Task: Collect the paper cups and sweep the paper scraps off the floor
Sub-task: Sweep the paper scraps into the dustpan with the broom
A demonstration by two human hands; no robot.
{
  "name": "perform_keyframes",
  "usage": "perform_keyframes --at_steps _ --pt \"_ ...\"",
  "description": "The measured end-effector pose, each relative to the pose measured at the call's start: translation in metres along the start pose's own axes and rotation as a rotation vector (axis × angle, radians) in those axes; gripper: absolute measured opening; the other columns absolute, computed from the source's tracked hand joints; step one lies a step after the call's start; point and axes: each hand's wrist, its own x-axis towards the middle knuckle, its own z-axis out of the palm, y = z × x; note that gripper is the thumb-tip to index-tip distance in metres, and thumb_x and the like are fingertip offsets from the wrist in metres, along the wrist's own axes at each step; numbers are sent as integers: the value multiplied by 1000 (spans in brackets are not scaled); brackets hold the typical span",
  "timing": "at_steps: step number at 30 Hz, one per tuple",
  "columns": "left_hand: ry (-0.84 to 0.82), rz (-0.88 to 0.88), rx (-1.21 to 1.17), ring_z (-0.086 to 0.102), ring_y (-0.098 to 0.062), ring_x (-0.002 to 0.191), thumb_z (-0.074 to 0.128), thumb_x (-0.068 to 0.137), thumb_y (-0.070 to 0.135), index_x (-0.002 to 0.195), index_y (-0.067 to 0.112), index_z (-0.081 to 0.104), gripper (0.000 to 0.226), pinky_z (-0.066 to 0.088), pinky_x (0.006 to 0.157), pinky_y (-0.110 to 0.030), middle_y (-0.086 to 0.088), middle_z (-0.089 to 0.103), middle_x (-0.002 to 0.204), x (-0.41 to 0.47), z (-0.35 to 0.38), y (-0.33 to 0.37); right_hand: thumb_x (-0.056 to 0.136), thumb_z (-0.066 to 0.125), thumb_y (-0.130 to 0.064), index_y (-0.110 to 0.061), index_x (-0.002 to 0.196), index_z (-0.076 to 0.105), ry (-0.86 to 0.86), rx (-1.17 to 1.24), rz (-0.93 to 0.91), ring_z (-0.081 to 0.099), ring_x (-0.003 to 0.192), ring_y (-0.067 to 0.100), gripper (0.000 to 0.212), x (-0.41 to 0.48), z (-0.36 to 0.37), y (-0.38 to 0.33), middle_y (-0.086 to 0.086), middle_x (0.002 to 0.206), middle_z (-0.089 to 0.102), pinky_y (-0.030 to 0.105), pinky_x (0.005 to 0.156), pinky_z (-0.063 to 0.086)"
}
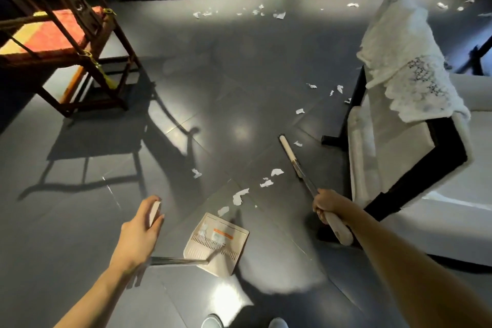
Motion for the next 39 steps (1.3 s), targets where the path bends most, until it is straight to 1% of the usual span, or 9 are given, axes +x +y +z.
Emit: perform_keyframes --at_steps 5,7,11,13,16,19,22,31,39 --pt "16 16 27 51 -33 74 53 95 24 123 29 48 29 41 73 -34 -9 60 82 27 2 -5 94 44 -3 -3 95 50 -76 -159 -8 50 53 13 6 28 20 -16 6 65 53 22 50 44" --pt "11 15 27 51 -33 75 53 95 24 122 29 48 28 40 72 -32 -9 60 82 40 0 -3 94 42 -5 -5 87 51 -137 -222 17 49 47 10 12 30 40 -23 4 61 53 20 46 45" --pt "-18 7 15 57 -35 84 51 95 23 122 31 47 28 39 75 -31 -12 66 91 64 -1 2 91 45 -6 6 130 45 -302 -274 -33 50 45 5 41 -1 86 -26 3 67 57 15 49 44" --pt "-34 10 8 57 -35 80 50 96 24 122 29 47 27 39 73 -31 -15 65 89 75 -1 7 89 46 -6 25 126 36 -438 -179 -57 50 41 5 49 -25 99 -33 3 57 57 13 52 44" --pt "-71 25 9 52 -28 68 48 96 26 121 30 45 26 38 68 -29 -14 62 80 89 -3 12 78 54 -13 20 125 45 -560 -192 9 51 40 0 58 -50 109 -60 -6 47 58 10 56 43" --pt "-96 28 -8 55 -33 72 48 96 28 121 33 45 26 42 69 -31 -13 60 76 97 -13 4 83 53 -8 -6 131 46 -566 -227 60 49 39 3 48 -54 107 -87 -3 54 58 16 46 44" --pt "-96 32 -52 52 -29 67 48 96 25 121 30 46 25 39 68 -30 -11 56 71 100 -30 -9 87 44 5 -22 130 41 -581 -88 144 37 32 3 51 -71 104 -117 -2 44 43 15 34 35" --pt "-49 -24 -146 53 -23 64 49 97 25 120 32 47 25 42 67 -31 -9 58 73 135 -84 -56 92 32 8 -13 144 30 -477 78 183 31 25 2 56 -61 112 -209 -1 40 32 10 28 27" --pt "26 -90 -208 51 -16 58 52 96 23 118 33 47 24 44 57 -29 -8 56 74 202 -116 -71 90 39 8 -22 139 34 -438 70 101 35 32 5 58 21 144 -282 1 43 40 15 33 34"
